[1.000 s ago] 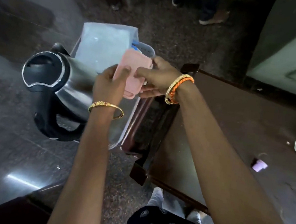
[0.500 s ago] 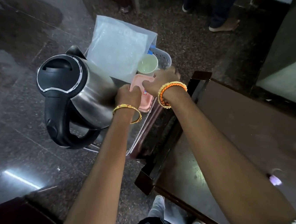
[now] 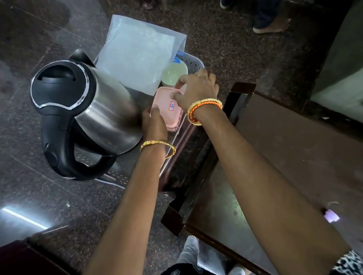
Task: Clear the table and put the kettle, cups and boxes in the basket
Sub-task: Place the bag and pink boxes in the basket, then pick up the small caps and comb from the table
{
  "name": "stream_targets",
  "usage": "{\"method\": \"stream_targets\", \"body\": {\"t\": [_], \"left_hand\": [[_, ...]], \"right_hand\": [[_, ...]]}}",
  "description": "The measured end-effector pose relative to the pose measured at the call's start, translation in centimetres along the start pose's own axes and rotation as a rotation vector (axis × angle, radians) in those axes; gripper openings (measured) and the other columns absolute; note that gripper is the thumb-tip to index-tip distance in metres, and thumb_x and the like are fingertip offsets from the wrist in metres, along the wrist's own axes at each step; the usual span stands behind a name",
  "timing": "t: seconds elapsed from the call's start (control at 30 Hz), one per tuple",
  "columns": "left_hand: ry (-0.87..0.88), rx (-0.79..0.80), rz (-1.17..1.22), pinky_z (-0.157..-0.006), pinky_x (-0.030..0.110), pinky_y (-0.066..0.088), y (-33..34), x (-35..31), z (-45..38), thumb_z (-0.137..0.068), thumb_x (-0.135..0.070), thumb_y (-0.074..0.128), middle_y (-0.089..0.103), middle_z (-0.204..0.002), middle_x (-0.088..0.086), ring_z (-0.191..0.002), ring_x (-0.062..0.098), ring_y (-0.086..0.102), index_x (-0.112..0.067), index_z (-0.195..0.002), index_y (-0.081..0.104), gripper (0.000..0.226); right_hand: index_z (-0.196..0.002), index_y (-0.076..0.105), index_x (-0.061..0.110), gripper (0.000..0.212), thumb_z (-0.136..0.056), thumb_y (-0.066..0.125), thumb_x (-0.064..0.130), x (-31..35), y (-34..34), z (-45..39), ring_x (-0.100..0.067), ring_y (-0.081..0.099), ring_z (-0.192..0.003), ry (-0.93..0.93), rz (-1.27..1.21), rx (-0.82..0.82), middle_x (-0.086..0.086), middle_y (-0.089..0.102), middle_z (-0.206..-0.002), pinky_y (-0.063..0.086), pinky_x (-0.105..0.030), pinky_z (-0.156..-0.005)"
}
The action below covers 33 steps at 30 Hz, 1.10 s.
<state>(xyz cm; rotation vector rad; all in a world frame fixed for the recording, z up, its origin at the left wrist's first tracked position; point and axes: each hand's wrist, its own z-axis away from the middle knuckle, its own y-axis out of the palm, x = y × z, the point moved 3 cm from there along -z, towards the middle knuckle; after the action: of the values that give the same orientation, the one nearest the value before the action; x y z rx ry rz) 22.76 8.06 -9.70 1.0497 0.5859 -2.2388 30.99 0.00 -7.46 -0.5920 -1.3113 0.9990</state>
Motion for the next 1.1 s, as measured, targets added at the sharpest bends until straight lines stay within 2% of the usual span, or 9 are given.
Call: {"method": "stream_targets", "body": {"t": [0.07, 0.23, 0.33, 0.43, 0.53, 0.67, 0.83, 0.93, 1.1], "left_hand": [[0.01, -0.02, -0.074, -0.053, 0.008, 0.044, -0.2, 0.1, 0.4, -0.095, -0.007, 0.036, 0.052, -0.116, 0.009, -0.093, 0.024, 0.051, 0.0, -0.134, 0.038, 0.04], [0.171, -0.023, -0.276, -0.101, 0.033, 0.042, -0.8, 0.1, 2.8, -0.095, -0.019, 0.042, 0.047, -0.137, 0.019, -0.12, 0.031, 0.051, -0.006, -0.141, 0.028, 0.05], [0.473, -0.108, -0.433, -0.101, 0.03, 0.039, -0.4, 0.7, 7.3, -0.09, -0.017, 0.05, 0.041, -0.139, 0.021, -0.124, 0.032, 0.044, -0.002, -0.135, 0.035, 0.05], [0.702, -0.166, -0.478, -0.104, 0.043, 0.037, 0.7, 2.7, 11.7, -0.085, -0.011, 0.051, 0.042, -0.135, 0.026, -0.124, 0.037, 0.041, 0.002, -0.123, 0.048, 0.041], [0.869, -0.025, -0.503, -0.092, 0.044, 0.047, 3.2, 6.2, 15.0, -0.084, 0.0, 0.053, 0.056, -0.117, 0.024, -0.109, 0.034, 0.054, 0.005, -0.107, 0.059, 0.025], [0.777, 0.392, -0.604, -0.069, 0.032, 0.054, 7.3, 12.6, 18.4, -0.087, -0.009, 0.045, 0.069, -0.095, 0.006, -0.085, 0.018, 0.065, -0.005, -0.098, 0.064, 0.022], [0.706, 0.731, -0.906, -0.078, 0.024, 0.046, 12.1, 21.5, 22.1, -0.087, -0.009, 0.052, 0.068, -0.094, 0.009, -0.085, 0.024, 0.065, -0.007, -0.097, 0.062, 0.015], [0.649, 0.79, -1.036, -0.087, 0.039, 0.049, 14.6, 25.1, 24.0, -0.086, -0.014, 0.058, 0.059, -0.108, 0.016, -0.094, 0.032, 0.06, -0.006, -0.11, 0.058, 0.025], [0.733, 0.7, -1.128, -0.094, 0.032, 0.037, 19.4, 27.8, 26.6, -0.082, -0.021, 0.065, 0.047, -0.122, 0.021, -0.111, 0.033, 0.048, -0.01, -0.13, 0.047, 0.053]], "right_hand": [[-0.107, 0.065, 0.023, 0.029, -0.081, 0.067, 0.036, -0.5, -0.3, 0.3, -0.031, 0.035, -0.126, 0.001, -0.069, -0.015, -0.012, 0.045, -0.133, 0.031, -0.044, -0.104], [-0.085, 0.069, 0.01, 0.013, -0.083, 0.061, 0.02, -3.2, -2.2, 3.8, -0.03, 0.056, -0.092, 0.056, -0.471, -0.316, -0.014, 0.062, -0.092, 0.045, -0.036, -0.084], [-0.077, 0.069, 0.005, 0.016, -0.083, 0.061, 0.017, -7.1, -3.1, 8.5, -0.024, 0.059, -0.074, 0.169, -0.627, -0.543, -0.01, 0.063, -0.076, 0.044, -0.031, -0.07], [-0.074, 0.067, 0.003, 0.023, -0.084, 0.059, 0.021, -11.5, -2.0, 13.9, -0.024, 0.058, -0.069, 0.317, -0.669, -0.633, -0.007, 0.061, -0.074, 0.044, -0.031, -0.065], [-0.067, 0.065, 0.001, 0.027, -0.082, 0.056, 0.022, -16.7, -0.2, 18.9, -0.027, 0.057, -0.065, 0.485, -0.691, -0.669, -0.007, 0.058, -0.069, 0.044, -0.035, -0.062], [-0.062, 0.061, 0.006, 0.027, -0.082, 0.052, 0.02, -23.3, 1.2, 24.3, -0.023, 0.051, -0.059, 0.683, -0.695, -0.727, -0.005, 0.052, -0.064, 0.04, -0.032, -0.057], [-0.06, 0.055, -0.002, 0.032, -0.084, 0.049, 0.019, -31.4, 0.3, 29.9, -0.029, 0.05, -0.059, 0.875, -0.653, -0.857, -0.015, 0.054, -0.064, 0.037, -0.033, -0.057], [-0.059, 0.051, 0.008, 0.03, -0.086, 0.05, 0.019, -35.7, -1.1, 33.1, -0.022, 0.046, -0.058, 0.942, -0.639, -0.939, -0.009, 0.051, -0.063, 0.031, -0.025, -0.056], [-0.063, 0.056, 0.001, 0.028, -0.088, 0.054, 0.012, -42.6, -3.5, 38.4, -0.021, 0.045, -0.059, 1.049, -0.597, -1.074, -0.008, 0.05, -0.065, 0.033, -0.026, -0.057]]}}
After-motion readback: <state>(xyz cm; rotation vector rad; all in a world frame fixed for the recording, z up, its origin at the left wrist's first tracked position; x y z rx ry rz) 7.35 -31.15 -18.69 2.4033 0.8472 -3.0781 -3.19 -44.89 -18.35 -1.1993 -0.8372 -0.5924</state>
